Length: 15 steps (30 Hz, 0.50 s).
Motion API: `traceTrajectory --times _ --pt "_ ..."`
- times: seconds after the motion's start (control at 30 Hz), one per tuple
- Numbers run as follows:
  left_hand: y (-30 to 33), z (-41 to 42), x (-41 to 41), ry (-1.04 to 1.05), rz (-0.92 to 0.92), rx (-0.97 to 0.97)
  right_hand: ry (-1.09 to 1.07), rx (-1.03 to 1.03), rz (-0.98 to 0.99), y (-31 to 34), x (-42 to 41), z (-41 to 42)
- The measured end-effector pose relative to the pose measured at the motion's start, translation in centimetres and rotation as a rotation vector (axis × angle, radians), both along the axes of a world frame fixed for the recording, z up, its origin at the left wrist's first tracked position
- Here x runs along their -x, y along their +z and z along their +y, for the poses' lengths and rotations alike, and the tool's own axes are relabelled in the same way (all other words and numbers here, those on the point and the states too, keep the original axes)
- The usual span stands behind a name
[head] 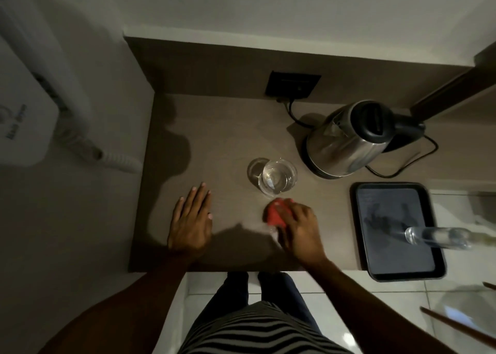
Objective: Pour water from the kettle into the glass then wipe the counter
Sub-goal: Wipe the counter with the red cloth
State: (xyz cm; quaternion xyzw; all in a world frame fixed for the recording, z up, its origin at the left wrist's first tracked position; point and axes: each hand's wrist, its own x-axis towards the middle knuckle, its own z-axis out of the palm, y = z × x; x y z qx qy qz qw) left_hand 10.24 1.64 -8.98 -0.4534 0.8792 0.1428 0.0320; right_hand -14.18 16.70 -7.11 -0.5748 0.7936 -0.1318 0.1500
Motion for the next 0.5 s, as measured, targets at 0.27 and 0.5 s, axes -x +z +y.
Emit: traceTrajectory --times 0.27,0.5 --pt "-0.7 0.0 -0.2 0.000 0.021 0.009 -0.500 0.077 0.003 0.1 2.5 -1.0" --pt "-0.9 0.7 -0.5 -0.008 0.022 0.035 -0.347 -0.135 -0.107 0.1 -10.7 -0.6"
